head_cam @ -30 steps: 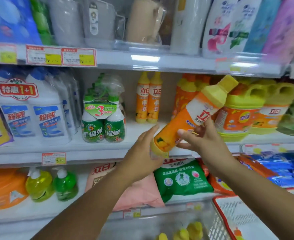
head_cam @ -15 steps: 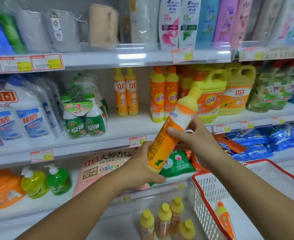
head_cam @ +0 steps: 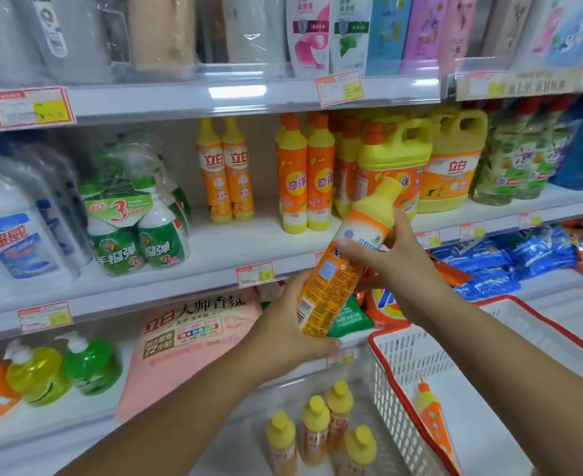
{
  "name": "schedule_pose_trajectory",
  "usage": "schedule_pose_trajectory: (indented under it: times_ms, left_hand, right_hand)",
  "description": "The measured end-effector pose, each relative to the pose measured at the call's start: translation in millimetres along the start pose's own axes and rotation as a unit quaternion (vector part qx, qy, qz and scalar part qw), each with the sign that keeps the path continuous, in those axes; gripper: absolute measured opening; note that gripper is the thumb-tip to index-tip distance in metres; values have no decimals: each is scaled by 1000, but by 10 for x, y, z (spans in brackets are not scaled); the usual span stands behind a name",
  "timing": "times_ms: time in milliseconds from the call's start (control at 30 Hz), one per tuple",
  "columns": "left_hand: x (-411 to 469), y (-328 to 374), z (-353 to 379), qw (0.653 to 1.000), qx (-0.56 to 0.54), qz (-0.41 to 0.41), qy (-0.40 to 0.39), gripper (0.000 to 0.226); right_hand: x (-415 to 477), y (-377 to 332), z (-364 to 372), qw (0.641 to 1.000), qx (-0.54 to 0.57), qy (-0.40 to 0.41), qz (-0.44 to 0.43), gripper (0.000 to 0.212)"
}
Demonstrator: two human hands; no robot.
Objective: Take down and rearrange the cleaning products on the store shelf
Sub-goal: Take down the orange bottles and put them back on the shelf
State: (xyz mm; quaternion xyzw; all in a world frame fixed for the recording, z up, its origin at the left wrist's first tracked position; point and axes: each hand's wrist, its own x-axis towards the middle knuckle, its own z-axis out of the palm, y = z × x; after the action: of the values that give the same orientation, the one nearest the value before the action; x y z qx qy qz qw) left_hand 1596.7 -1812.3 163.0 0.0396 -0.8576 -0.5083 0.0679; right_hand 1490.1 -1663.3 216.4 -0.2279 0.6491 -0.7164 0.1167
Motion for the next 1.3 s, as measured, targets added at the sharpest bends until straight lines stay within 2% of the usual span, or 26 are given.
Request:
schedule_pose_trajectory:
  times_ms: [100, 167, 267, 333, 433, 500, 567, 700, 767, 933, 1033, 1133, 1200, 1300]
  left_hand:
    - [56, -5, -50, 993, -85, -43, -76, 93]
    - [66, -9, -113, 985, -105, -69, -121, 95]
    - [35, -34, -138, 979, -115, -75, -151, 86]
    - [-9, -27, -74, 984, -87, -62, -143, 83]
    - [-52, -32, 38, 998, -3, -39, -56, 94]
    - [-72, -60, 62, 999, 26, -32, -25, 101]
    - [-84, -67, 42, 999, 21, -35, -32, 101]
    - [-96, -15, -70, 994, -47, -66, -71, 79]
    - [-104, -45, -93, 994, -49, -67, -74, 76]
    - [-158, -172, -4, 995, -62, -40, -62, 73]
    - [-207, -291, 125, 996, -65, -38, -38, 71]
    - [-307, -453, 254, 998, -1, -43, -38, 78]
    - [-371, -611, 285, 992, 98, -38, -64, 79]
    - [-472, -1059, 307, 952, 292, -46, -85, 76]
  right_hand:
    - [13, 28, -59, 1000, 22, 5, 7, 69]
    - [23, 59, -84, 999, 26, 6, 27, 73]
    - [18, 74, -107, 997, 37, -34, 53, 71]
    - [-4, 65, -115, 996, 8, -68, 53, 72]
    - [-59, -2, -97, 993, -93, -76, 17, 65]
    - [-73, -24, -106, 992, -99, -71, 13, 64]
    - [-79, -33, -120, 995, -69, -64, 21, 64]
    - [-54, -16, -182, 998, -5, -47, 52, 65]
    - [-66, 1, -186, 996, 10, -54, 67, 63]
    - [-143, 5, -123, 993, -39, -90, 71, 40]
    - [-207, -20, -106, 987, -115, -99, 58, 46]
    - [-320, 86, -72, 982, -157, -96, 39, 57]
    - [-419, 241, -40, 971, -213, -99, 35, 64]
    - [-589, 589, 12, 949, -290, -116, 49, 69]
